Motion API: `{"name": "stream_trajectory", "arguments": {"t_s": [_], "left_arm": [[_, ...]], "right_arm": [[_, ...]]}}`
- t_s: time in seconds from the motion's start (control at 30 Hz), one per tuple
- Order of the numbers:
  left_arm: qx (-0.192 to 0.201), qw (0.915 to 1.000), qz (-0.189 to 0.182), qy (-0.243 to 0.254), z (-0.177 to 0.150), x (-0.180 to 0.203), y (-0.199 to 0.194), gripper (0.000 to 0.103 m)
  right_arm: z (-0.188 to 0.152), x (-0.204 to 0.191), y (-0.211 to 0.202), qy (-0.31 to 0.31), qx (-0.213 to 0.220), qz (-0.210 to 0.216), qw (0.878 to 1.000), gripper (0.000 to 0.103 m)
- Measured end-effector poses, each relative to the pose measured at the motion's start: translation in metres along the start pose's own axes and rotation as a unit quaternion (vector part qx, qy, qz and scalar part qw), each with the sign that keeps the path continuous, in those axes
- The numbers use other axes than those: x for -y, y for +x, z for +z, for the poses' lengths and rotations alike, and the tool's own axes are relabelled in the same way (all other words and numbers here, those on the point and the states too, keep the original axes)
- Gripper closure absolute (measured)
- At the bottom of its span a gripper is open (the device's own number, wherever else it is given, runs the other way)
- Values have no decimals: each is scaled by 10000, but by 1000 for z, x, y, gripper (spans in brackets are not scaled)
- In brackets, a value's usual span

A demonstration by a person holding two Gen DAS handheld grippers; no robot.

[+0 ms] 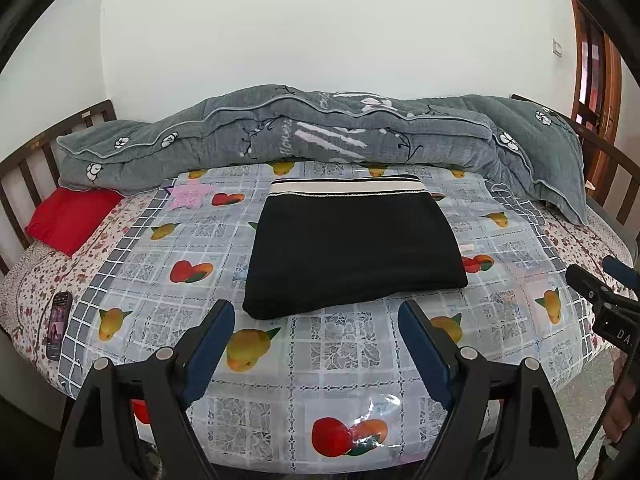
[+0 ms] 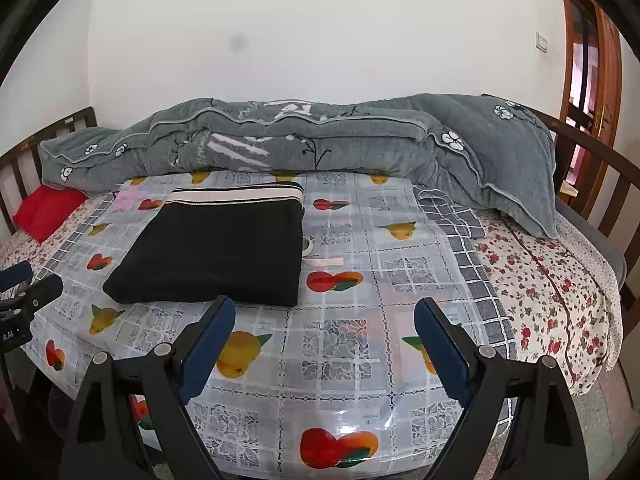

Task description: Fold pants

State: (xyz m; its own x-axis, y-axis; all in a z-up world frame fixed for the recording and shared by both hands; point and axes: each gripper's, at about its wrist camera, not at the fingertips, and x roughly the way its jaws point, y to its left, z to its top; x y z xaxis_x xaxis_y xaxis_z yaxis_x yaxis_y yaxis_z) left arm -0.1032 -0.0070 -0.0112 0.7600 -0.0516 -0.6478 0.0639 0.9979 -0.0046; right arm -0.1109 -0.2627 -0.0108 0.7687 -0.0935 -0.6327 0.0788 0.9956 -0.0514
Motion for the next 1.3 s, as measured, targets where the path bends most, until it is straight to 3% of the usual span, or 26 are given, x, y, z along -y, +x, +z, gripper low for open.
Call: {"name": "stream_trajectory", "arguments": {"t_s": [1.3], "left_arm": [[-2,10000,-47,-42,1,4,0,19]], "right_arm": [[4,0,-7,-3,90,2,10000,13]]}}
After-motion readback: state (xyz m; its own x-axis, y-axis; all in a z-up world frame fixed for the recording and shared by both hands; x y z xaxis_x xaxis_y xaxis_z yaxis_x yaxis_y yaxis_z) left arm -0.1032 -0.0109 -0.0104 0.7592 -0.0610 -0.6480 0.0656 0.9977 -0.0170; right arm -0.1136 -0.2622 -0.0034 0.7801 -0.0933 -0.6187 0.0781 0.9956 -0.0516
